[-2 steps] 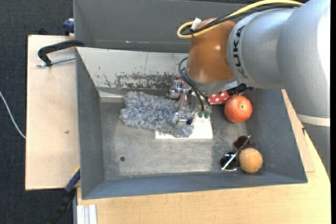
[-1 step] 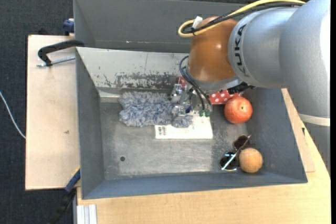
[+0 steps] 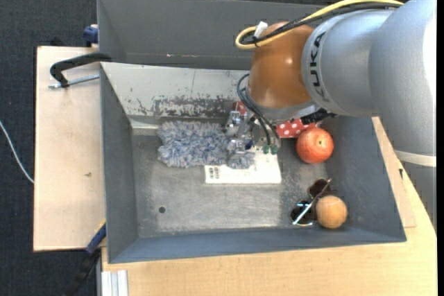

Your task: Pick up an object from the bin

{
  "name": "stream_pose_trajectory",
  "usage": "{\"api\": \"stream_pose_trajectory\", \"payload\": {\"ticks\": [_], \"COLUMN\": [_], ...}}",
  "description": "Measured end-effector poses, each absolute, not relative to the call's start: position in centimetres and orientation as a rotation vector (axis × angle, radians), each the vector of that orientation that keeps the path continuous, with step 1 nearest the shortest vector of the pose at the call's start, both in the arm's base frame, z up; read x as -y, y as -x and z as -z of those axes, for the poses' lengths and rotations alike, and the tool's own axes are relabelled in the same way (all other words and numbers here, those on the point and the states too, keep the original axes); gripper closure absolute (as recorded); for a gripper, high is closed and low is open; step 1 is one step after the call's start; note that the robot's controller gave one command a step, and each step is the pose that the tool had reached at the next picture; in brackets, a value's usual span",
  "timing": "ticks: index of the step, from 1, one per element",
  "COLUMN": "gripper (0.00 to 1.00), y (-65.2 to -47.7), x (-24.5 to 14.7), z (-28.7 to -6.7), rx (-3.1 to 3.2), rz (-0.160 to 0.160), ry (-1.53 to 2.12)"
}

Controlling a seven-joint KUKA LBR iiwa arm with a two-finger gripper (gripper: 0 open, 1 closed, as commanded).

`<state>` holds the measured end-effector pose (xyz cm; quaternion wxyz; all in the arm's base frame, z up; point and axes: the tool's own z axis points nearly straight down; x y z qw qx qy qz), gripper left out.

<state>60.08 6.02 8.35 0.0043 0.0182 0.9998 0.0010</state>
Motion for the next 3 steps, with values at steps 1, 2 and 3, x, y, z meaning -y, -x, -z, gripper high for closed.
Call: {"api": "stream_pose_trajectory", "payload": {"ticks": [1,2,3], "gripper": [1.00,1.00,1.00], "y": [-60.0,-60.2,-60.0], "x": [-6.1,-6.1,-6.4], "z": [-13.2,-19.6,-25.1], "rx": [-3.143,-3.137,-3.137], "rz": [-0.002,-0.003,-0.002], "ry": [-0.069,-0.071,-0.019]}}
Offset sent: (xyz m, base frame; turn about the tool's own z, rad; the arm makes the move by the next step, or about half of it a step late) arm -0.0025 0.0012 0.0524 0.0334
